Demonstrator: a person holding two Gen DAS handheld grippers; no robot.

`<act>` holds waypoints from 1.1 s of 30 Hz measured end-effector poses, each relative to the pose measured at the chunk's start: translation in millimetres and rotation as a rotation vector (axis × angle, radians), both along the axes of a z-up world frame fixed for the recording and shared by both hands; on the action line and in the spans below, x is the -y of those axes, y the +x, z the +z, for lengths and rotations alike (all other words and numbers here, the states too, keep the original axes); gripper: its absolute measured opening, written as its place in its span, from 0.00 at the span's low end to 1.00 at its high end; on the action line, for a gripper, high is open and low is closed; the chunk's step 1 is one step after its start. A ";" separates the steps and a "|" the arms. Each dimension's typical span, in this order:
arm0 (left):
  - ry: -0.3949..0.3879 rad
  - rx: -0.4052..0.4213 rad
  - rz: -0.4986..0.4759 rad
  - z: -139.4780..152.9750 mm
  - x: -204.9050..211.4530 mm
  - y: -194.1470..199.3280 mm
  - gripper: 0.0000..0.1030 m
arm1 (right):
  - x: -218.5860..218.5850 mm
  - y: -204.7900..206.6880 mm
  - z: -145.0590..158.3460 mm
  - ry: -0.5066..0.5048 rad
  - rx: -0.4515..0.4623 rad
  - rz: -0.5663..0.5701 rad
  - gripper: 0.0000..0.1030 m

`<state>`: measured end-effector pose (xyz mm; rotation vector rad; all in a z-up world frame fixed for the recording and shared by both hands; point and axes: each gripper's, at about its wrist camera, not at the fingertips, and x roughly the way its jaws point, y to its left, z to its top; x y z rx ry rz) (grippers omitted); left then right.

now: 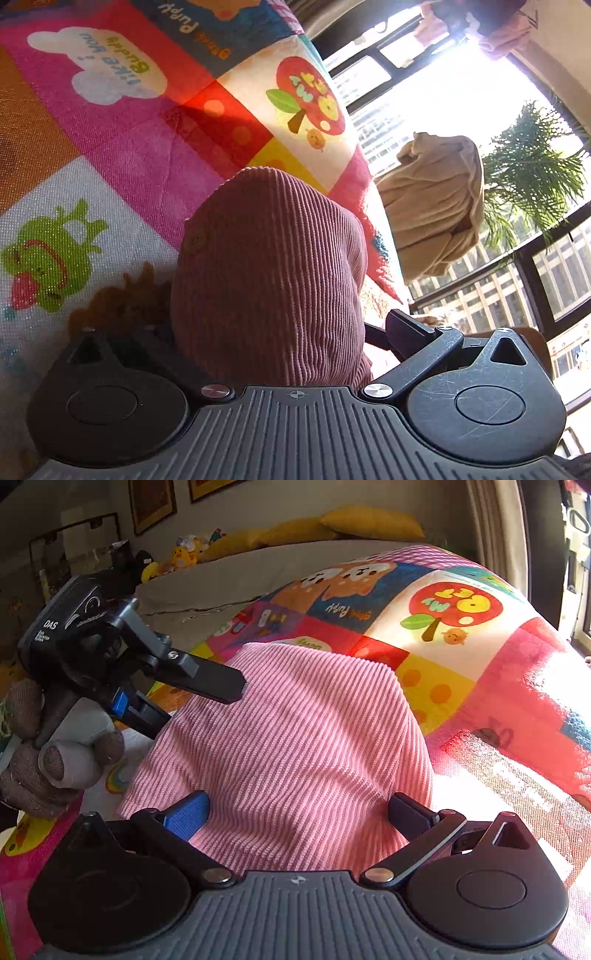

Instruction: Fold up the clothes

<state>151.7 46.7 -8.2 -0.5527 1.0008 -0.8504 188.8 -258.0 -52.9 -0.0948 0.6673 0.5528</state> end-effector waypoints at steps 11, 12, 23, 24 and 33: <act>-0.212 -0.001 0.061 9.1 -31.1 7.4 1.00 | -23.5 15.9 6.4 -0.085 0.035 0.051 1.00; -0.220 0.015 0.079 12.9 -37.3 9.8 1.00 | -28.6 19.4 7.9 -0.100 0.051 0.060 1.00; 0.136 0.134 0.357 20.6 -94.2 24.8 1.00 | -66.0 75.1 29.5 -0.039 0.087 0.070 1.00; 0.166 0.134 0.352 17.0 -94.3 23.0 1.00 | -60.5 78.6 35.4 -0.018 0.094 0.050 1.00; 0.366 0.263 0.277 12.6 -72.7 5.8 1.00 | -52.7 181.9 25.1 -0.061 -0.012 -0.311 1.00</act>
